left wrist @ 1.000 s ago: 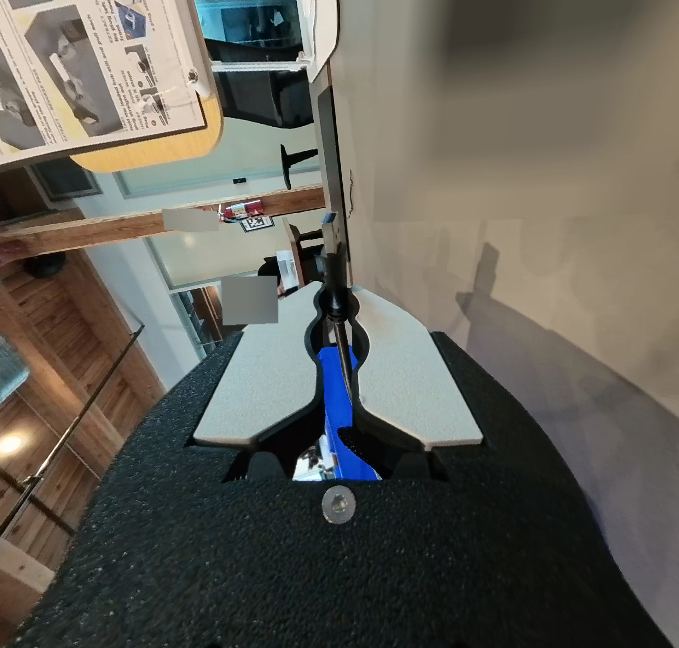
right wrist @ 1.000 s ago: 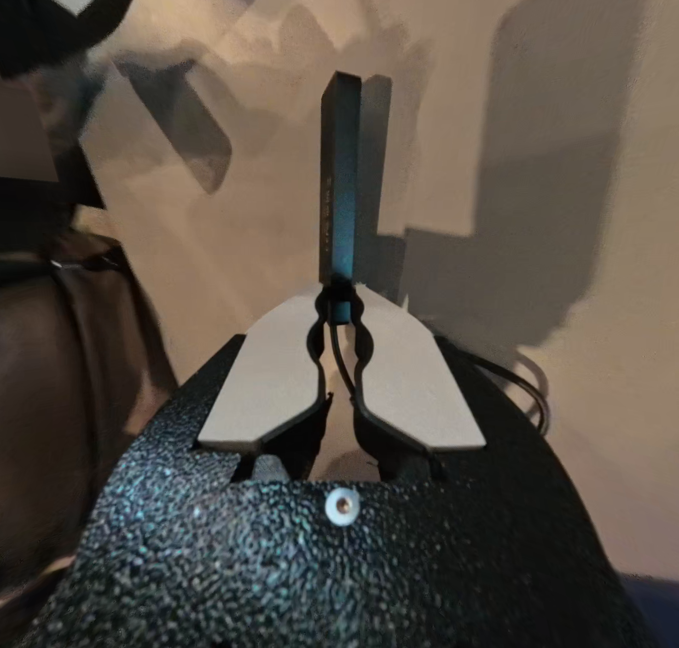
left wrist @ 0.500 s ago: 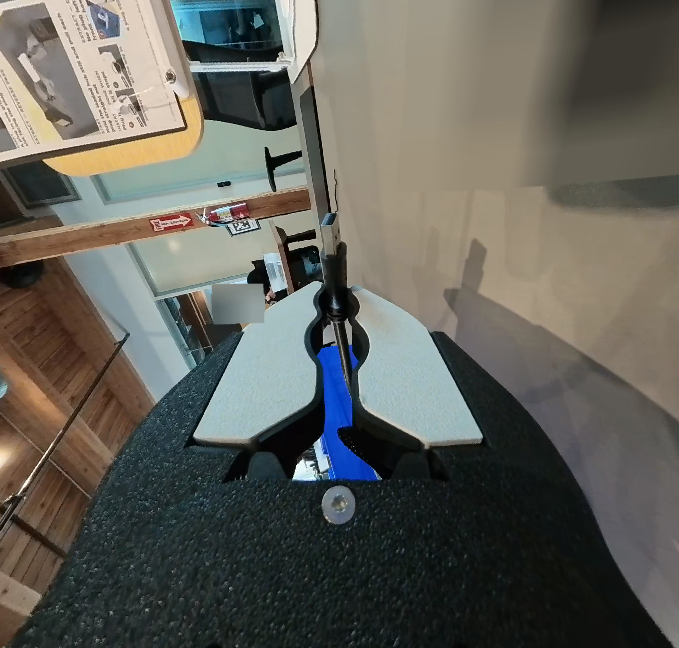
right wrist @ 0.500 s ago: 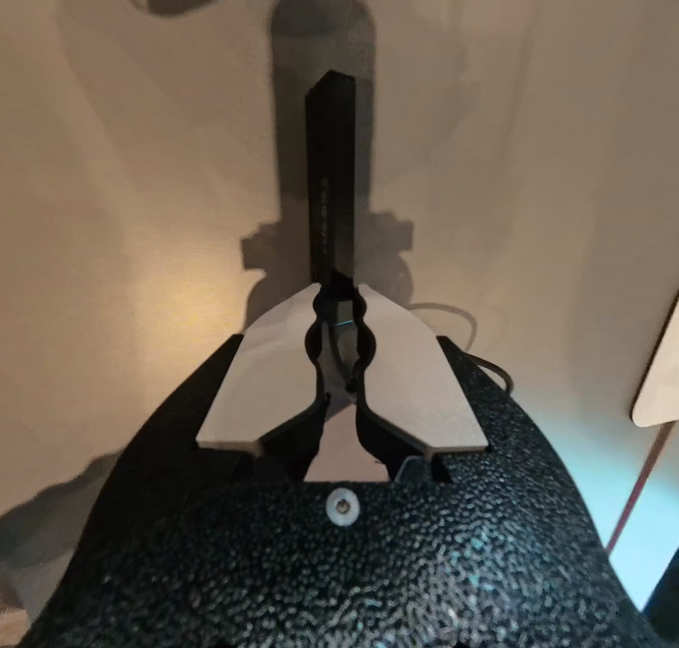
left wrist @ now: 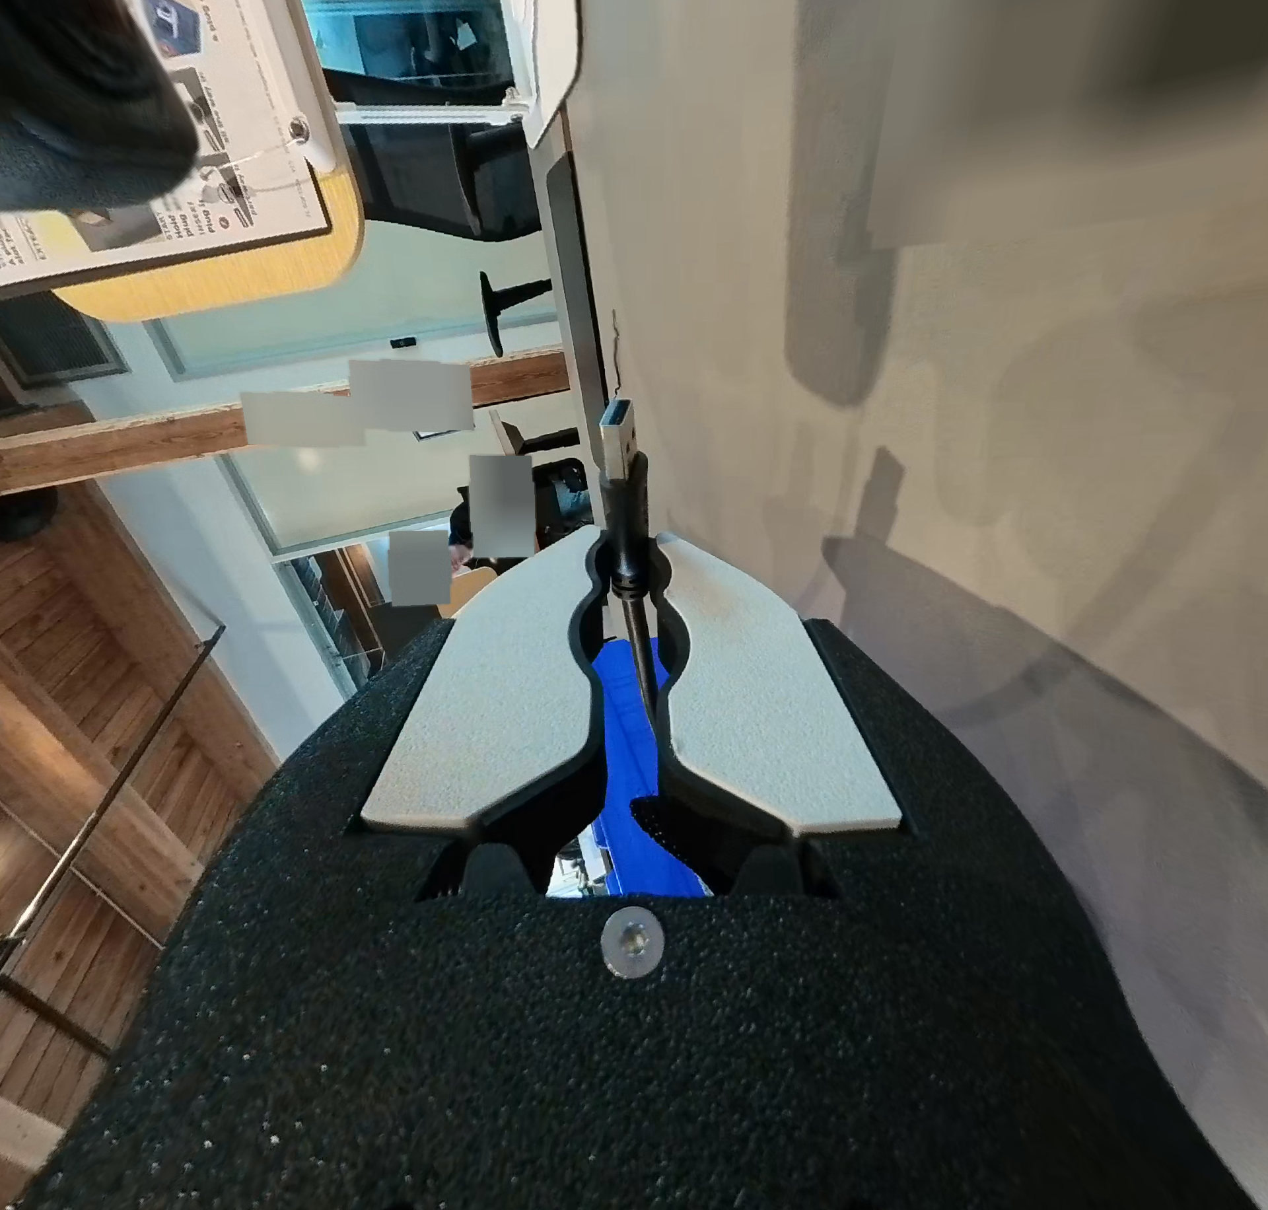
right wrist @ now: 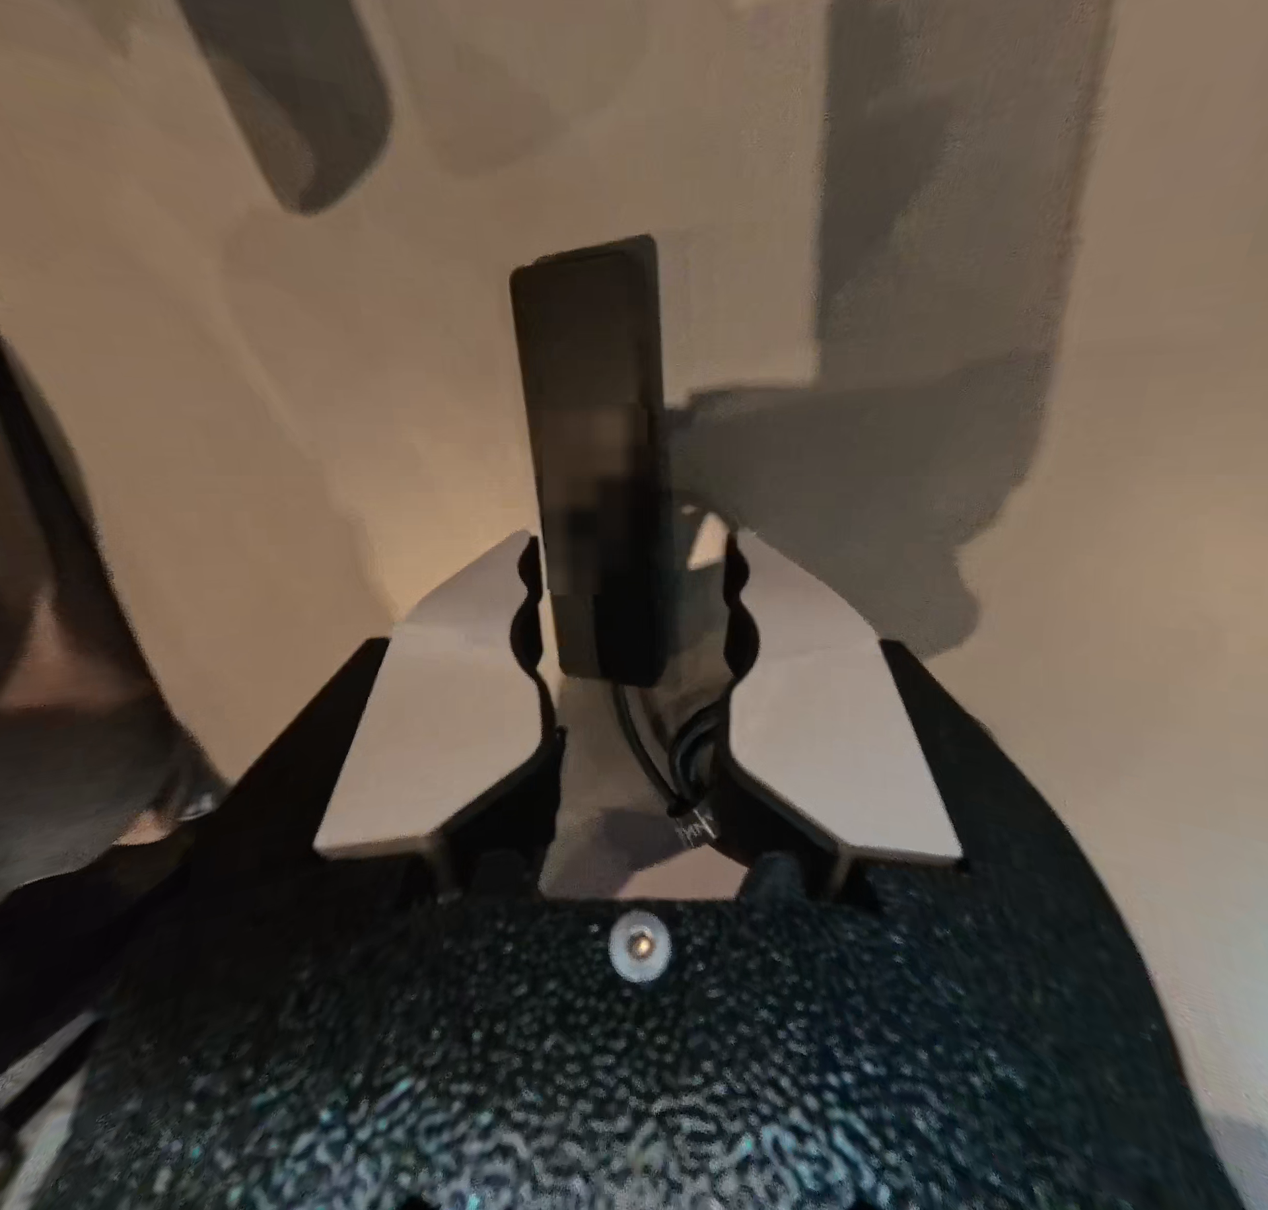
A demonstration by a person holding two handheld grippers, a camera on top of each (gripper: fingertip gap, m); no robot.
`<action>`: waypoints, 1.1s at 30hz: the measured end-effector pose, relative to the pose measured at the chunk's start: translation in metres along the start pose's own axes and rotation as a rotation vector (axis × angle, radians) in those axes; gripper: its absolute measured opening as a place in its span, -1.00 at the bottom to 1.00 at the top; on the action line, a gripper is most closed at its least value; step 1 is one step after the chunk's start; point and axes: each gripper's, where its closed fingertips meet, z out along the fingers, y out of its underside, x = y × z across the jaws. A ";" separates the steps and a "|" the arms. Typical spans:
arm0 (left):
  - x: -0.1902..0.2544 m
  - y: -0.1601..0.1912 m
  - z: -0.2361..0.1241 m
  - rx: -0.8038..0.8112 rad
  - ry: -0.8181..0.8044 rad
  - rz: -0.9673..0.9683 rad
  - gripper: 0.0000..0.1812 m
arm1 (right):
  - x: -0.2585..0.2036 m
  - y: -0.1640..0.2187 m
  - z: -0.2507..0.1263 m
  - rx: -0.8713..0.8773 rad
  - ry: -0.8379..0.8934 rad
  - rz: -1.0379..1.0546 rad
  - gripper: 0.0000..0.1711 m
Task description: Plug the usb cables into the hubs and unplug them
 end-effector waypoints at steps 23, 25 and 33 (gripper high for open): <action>0.028 -0.016 -0.020 0.144 0.294 -0.055 -0.89 | -0.021 0.003 -0.017 0.082 0.618 -0.520 -0.85; 0.035 -0.022 -0.030 0.181 0.393 -0.093 -0.89 | -0.022 0.003 -0.017 0.106 0.652 -0.570 -0.85; 0.057 -0.060 -0.073 0.376 0.824 -0.333 -0.89 | -0.024 0.006 -0.017 0.131 0.655 -0.603 -0.86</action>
